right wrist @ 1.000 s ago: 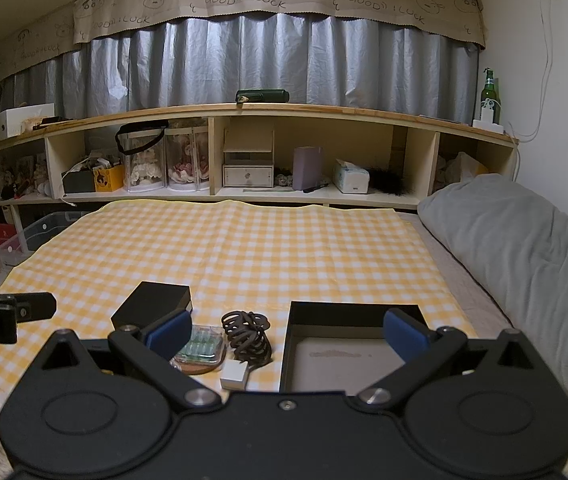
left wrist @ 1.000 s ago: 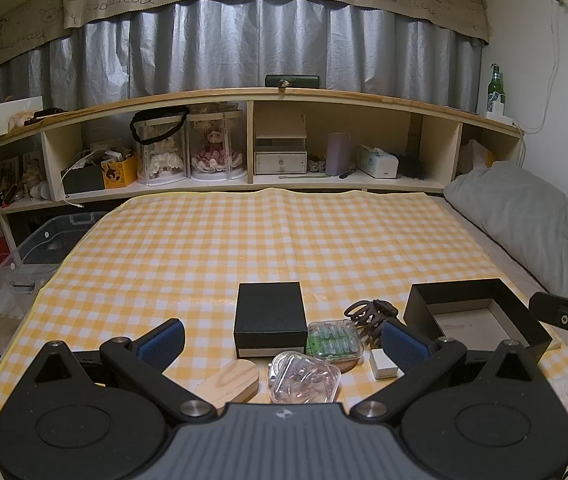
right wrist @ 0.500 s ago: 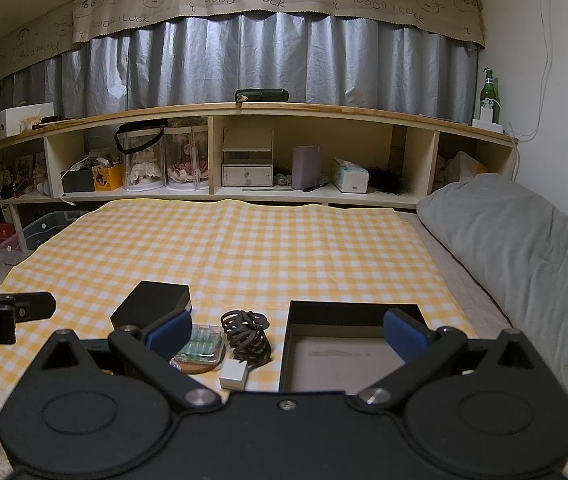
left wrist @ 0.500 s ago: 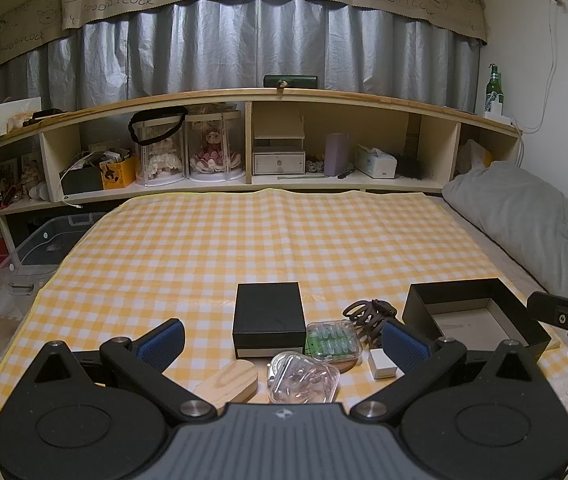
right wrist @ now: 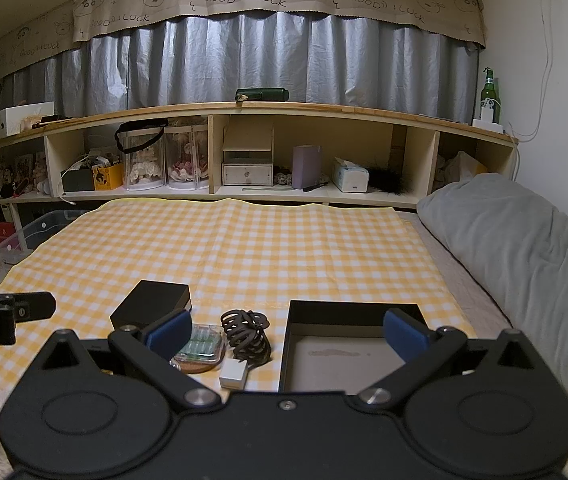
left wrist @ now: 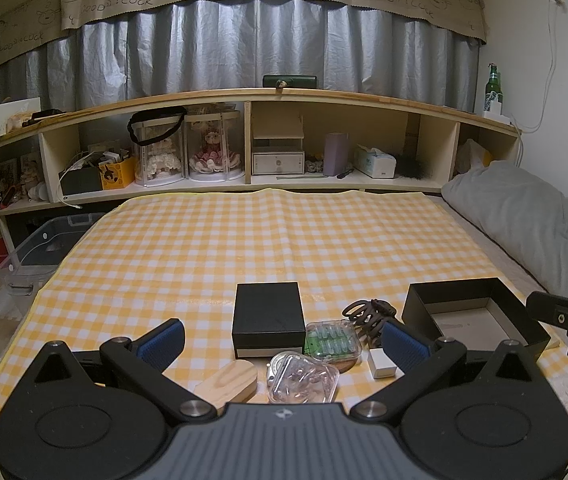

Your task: Organize rigid objects

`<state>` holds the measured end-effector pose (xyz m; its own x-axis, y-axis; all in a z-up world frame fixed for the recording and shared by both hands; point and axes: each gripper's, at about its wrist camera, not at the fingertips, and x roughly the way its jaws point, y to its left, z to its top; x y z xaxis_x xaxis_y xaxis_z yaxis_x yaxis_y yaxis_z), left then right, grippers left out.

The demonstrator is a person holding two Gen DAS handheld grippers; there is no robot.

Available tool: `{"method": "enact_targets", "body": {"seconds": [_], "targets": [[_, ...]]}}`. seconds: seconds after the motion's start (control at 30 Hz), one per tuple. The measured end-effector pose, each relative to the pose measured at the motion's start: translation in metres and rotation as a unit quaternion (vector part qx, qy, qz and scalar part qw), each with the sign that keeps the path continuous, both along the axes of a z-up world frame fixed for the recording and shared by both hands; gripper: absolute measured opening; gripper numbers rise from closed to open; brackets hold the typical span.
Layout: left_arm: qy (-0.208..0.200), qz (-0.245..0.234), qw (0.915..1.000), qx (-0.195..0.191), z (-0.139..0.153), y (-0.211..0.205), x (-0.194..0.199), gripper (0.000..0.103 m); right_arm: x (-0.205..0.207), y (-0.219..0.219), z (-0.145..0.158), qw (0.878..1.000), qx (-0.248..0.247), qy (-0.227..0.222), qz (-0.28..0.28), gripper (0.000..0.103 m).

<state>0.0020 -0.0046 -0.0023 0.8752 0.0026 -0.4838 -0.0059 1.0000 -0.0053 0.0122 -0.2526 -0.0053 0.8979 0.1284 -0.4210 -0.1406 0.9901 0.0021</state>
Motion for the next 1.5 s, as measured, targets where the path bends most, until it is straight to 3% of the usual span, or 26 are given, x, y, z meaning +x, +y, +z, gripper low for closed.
{"method": "enact_targets", "body": {"seconds": [0.93, 1.17, 1.5], "targets": [[-0.002, -0.001, 1.0, 0.0, 0.0, -0.002, 0.0, 0.103, 0.002, 0.002, -0.001, 1.0, 0.002, 0.001, -0.001, 0.103], [-0.029, -0.004, 0.9995, -0.005, 0.014, -0.01, 0.002, 0.103, 0.009, -0.012, 0.002, 0.999, 0.048, 0.005, -0.019, 0.103], [-0.048, 0.036, 0.9981, -0.01, 0.017, 0.003, 0.031, 0.103, 0.058, -0.048, 0.017, 0.993, 0.088, -0.013, -0.074, 0.103]]}}
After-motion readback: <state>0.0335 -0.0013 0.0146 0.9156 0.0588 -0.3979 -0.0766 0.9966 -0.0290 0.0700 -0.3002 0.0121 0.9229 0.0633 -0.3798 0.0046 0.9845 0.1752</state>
